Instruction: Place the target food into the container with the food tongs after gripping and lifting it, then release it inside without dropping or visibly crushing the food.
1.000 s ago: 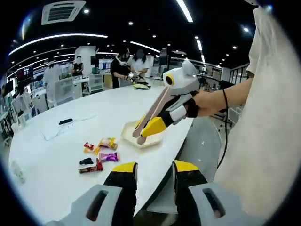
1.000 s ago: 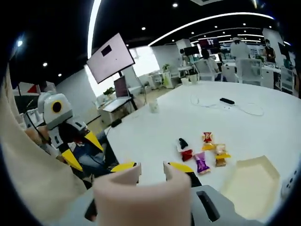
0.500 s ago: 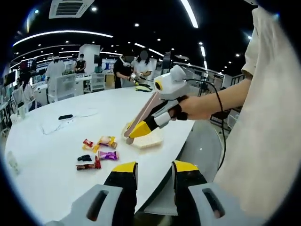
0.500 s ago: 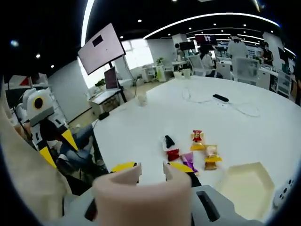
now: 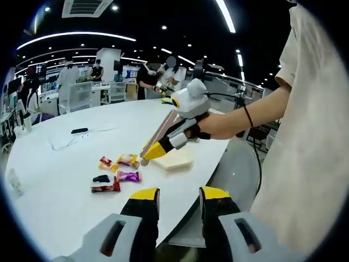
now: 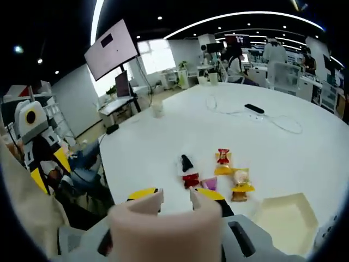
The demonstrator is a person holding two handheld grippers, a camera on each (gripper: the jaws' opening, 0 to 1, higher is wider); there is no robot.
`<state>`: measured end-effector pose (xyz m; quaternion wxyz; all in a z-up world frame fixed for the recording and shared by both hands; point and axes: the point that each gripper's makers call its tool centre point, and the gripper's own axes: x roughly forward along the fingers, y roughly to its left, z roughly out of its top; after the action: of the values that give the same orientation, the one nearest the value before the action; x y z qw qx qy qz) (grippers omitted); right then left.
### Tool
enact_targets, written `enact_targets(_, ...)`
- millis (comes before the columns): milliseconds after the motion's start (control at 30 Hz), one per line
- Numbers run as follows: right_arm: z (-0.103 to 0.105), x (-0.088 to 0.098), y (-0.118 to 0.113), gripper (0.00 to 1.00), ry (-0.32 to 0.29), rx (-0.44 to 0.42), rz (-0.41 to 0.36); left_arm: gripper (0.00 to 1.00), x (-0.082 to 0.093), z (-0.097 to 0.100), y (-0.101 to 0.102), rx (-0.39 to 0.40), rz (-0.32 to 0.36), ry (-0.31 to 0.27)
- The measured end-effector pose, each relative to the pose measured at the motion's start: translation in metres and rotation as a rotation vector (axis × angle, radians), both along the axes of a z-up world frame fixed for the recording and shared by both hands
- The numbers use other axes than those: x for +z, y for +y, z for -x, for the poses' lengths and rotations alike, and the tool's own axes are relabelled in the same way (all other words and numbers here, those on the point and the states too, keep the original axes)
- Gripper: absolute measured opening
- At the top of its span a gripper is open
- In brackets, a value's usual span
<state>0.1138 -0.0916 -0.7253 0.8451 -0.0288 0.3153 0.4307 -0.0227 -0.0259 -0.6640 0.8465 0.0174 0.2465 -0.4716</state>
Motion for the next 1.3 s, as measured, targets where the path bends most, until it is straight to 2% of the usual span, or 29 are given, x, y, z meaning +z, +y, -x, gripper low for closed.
enact_targets(100,-0.006,-0.008,-0.001,0.26,-0.009,0.010,0.045,0.28,-0.004,0.001,-0.004,-0.015,-0.013,0.008)
enact_targets(300,-0.016,-0.015,0.000,0.26,-0.003,0.005,0.064,0.28,-0.008,0.002,-0.009,-0.033,-0.007,0.025)
enact_targets(633,-0.030,-0.039,0.005,0.25,-0.018,0.049,0.138,0.29,-0.018,0.007,-0.011,-0.063,-0.020,0.061)
enact_targets(867,-0.035,-0.049,0.008,0.25,-0.015,0.061,0.166,0.28,-0.021,0.000,-0.005,-0.056,-0.020,0.077)
enact_targets(1200,-0.044,-0.064,0.005,0.25,-0.001,0.048,0.195,0.27,-0.028,0.004,-0.006,-0.102,-0.053,0.093)
enact_targets(1300,-0.044,-0.066,0.004,0.25,0.002,0.051,0.206,0.28,-0.029,0.003,-0.005,-0.089,-0.051,0.096)
